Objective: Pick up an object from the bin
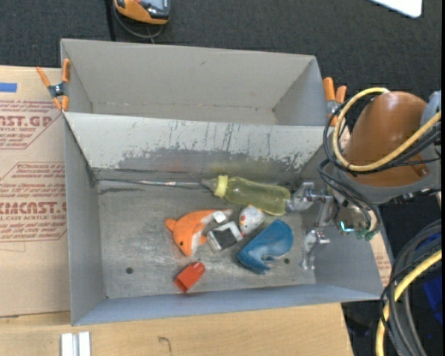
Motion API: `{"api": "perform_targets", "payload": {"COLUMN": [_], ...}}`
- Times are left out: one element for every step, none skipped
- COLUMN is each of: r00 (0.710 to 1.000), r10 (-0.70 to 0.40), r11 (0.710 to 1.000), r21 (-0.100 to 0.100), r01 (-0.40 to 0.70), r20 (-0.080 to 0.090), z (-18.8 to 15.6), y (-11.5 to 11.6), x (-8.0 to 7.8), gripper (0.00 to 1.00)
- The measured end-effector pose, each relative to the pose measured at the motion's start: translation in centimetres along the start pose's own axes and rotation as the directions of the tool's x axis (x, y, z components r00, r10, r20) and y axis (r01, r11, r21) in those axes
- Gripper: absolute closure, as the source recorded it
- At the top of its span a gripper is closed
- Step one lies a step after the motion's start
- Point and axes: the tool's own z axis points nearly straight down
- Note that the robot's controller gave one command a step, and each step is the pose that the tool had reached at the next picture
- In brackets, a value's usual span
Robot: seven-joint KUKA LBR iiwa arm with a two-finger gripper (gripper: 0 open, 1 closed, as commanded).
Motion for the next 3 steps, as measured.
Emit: {"api": "perform_targets", "payload": {"r00": [1.000, 0.995, 0.995], "r10": [-0.001, -0.096, -0.096], "r11": [1.000, 0.995, 0.995], "r21": [0.001, 0.000, 0.000], "r01": [0.001, 0.096, 0.096], "r20": [0.008, -0.005, -0.005], "z": [-0.4, 9.3, 9.3], "y": [0.0, 1.9, 1.9], "x": [-0.2, -2.8, -2.8], "gripper": [0.00, 1.00, 1.00]}}
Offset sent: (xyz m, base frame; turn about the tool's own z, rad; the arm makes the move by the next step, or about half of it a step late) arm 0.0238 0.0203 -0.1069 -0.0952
